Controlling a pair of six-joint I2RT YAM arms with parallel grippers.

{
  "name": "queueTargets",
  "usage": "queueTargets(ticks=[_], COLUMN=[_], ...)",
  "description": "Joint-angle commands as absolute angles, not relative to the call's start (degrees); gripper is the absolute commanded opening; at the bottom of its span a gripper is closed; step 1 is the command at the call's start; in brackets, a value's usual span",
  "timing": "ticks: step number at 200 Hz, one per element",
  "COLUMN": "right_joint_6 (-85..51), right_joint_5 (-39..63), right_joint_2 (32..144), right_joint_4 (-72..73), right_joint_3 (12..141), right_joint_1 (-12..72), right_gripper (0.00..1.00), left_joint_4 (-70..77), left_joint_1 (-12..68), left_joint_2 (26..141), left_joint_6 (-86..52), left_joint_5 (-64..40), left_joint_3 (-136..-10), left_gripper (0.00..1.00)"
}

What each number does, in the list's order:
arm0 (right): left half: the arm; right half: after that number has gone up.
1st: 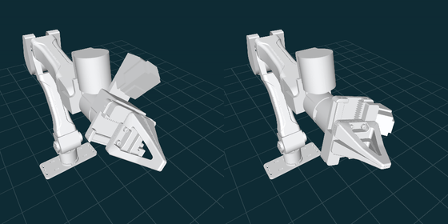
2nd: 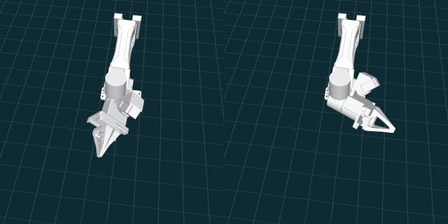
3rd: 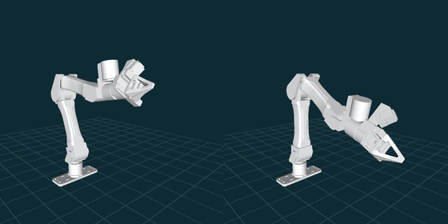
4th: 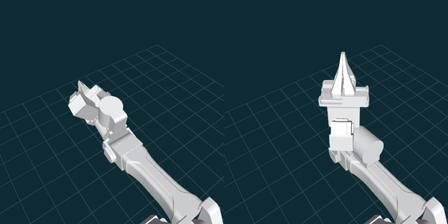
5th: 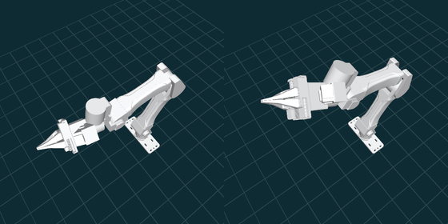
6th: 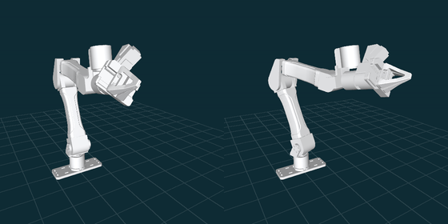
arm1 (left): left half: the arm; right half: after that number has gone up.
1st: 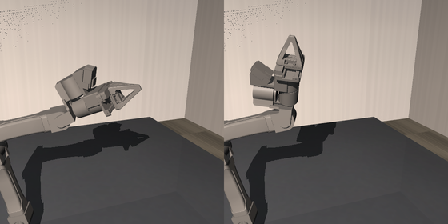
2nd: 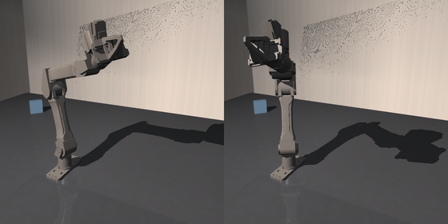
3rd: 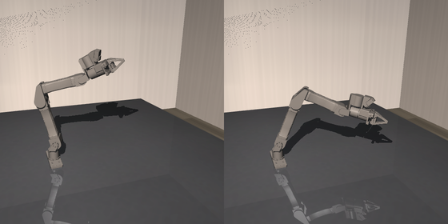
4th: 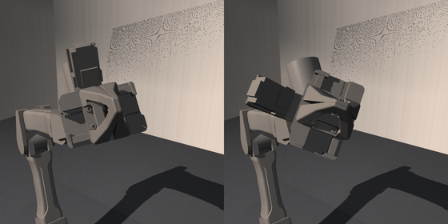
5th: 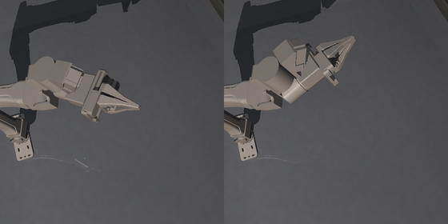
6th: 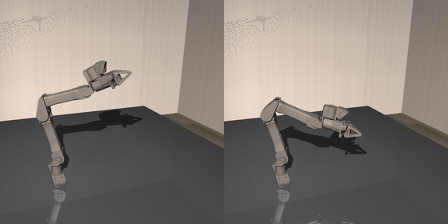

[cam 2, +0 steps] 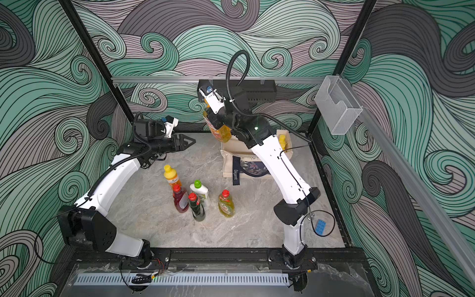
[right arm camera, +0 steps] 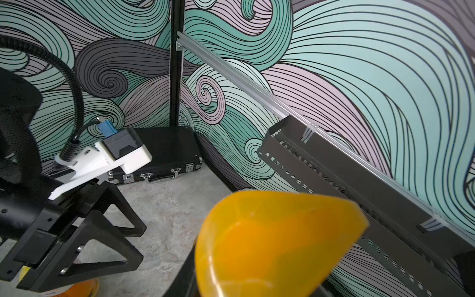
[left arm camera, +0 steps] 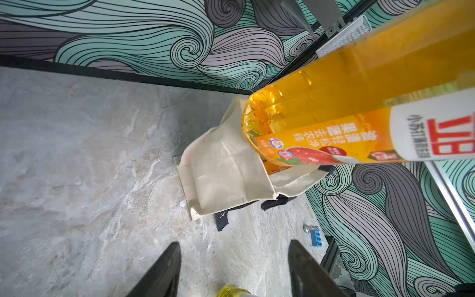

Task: Pack dish soap into the shopping bag
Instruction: Place the bottle of dish soap in the shopping bag.

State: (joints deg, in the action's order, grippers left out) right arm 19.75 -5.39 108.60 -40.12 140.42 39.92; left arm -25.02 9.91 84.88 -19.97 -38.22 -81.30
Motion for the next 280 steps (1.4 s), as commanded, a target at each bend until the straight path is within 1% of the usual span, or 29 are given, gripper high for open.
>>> queueTargets(ticks=[1,40,81,140,251,280], right_joint_6=[23.49,23.38,21.67,19.36,16.37,15.00], right_joint_5=[-9.71,-12.24,-12.49,-13.06,-14.74,-14.34], right_joint_2=[100.83,95.63,90.70,87.62,83.52,82.72], right_joint_4=[-27.58,-25.88,-23.63,-21.26,-17.06,-16.71], right_joint_3=[140.68,133.39,125.14,118.15,105.75,103.68], right_joint_1=[39.56,37.30,34.30,30.48,24.21,22.63], right_gripper=[0.00,0.00,0.00,0.00,0.00,0.00], left_joint_4=[-25.59,-25.31,-26.04,-28.08,-28.34,-28.41], left_joint_1=[11.72,15.81,19.03,23.10,24.85,25.04], left_joint_2=[85.65,88.48,92.01,98.72,106.11,107.21], left_joint_6=[-18.66,-18.11,-17.52,-16.02,-15.73,-15.88], left_joint_5=[-38.53,-36.83,-33.93,-29.29,-28.65,-28.56], left_joint_3=[-84.35,-87.04,-90.35,-96.24,-101.83,-102.81], left_gripper=[0.65,0.65,0.65,0.64,0.63,0.61])
